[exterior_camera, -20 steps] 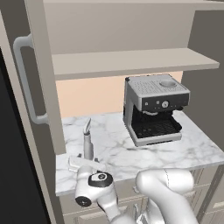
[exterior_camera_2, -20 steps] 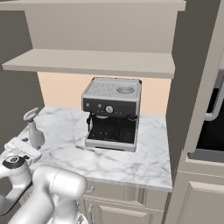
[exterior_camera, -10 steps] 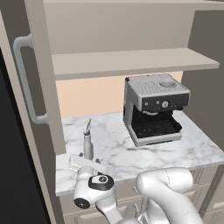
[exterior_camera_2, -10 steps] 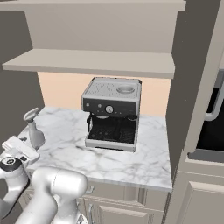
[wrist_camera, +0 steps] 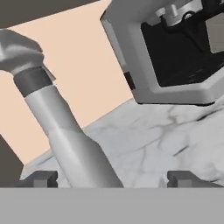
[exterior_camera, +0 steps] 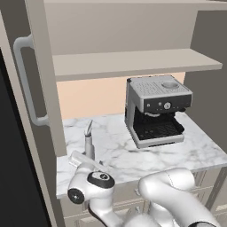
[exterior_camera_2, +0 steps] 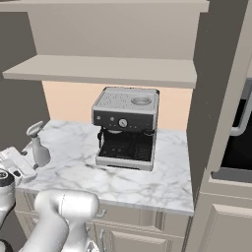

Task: Move the cutting board and knife to the sink. Then move spray from the cabinet to the counter.

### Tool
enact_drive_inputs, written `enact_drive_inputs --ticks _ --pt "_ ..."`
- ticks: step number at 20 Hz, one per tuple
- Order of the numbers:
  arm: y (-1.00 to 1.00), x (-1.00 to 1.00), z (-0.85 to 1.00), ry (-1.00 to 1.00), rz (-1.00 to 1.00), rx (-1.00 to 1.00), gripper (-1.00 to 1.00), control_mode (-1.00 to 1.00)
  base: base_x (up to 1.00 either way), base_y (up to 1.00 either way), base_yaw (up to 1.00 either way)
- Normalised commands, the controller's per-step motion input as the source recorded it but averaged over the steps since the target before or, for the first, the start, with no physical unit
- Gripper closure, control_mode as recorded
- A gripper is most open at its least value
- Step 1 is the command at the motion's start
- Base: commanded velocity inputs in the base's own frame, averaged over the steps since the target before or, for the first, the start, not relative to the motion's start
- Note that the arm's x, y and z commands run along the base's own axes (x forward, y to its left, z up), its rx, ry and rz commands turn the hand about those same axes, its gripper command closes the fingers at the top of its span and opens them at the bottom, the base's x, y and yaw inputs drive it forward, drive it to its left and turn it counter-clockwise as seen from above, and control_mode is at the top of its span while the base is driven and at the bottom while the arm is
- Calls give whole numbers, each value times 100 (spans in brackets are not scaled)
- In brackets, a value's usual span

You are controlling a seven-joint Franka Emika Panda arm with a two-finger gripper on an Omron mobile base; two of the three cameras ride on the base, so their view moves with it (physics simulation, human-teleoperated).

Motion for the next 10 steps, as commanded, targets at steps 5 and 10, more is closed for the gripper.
enact_drive_inputs --ticks 5,10 --pt "-22 -24 44 24 0 0 -100 -100 0 0 0" --pt "-27 -26 45 22 0 0 -100 -100 0 0 0"
